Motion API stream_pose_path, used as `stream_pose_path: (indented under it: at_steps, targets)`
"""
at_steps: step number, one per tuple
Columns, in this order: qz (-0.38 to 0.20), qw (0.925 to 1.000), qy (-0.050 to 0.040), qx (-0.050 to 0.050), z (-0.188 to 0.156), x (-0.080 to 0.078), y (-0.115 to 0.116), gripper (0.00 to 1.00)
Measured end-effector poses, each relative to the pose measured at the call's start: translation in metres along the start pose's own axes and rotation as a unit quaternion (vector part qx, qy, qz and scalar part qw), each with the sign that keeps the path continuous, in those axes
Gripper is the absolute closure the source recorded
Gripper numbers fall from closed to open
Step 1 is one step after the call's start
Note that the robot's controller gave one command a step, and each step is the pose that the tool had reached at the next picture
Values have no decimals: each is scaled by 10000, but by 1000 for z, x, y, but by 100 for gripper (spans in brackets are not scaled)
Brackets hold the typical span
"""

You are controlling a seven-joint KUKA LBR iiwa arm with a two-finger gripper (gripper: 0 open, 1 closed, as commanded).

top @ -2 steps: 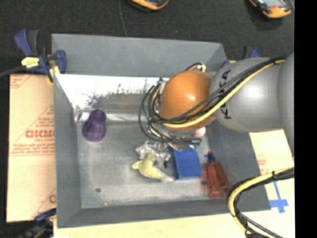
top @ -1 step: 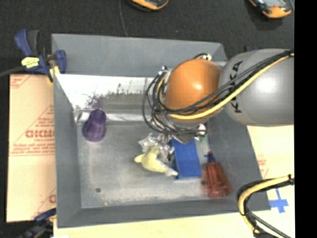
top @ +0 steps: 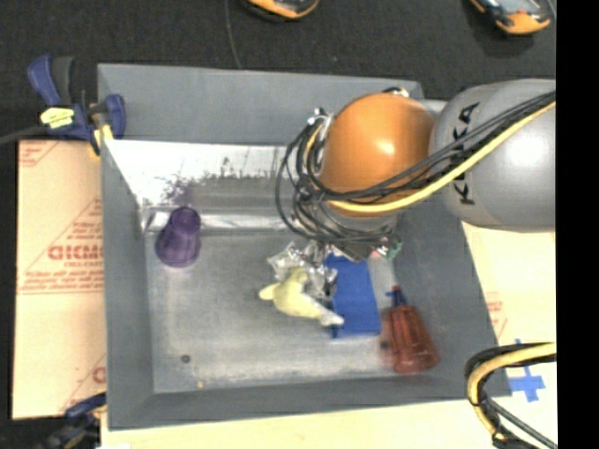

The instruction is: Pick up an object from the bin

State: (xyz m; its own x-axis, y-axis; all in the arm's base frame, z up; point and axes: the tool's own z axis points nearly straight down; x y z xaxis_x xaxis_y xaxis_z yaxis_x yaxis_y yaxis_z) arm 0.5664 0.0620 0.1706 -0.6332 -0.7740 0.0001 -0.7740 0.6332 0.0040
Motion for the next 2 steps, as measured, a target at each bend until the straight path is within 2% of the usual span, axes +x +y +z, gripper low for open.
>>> stream_pose_path:
  at_steps: [2]
  targets:
    - [15,10000,-31,30,-62,-1,-2,100]
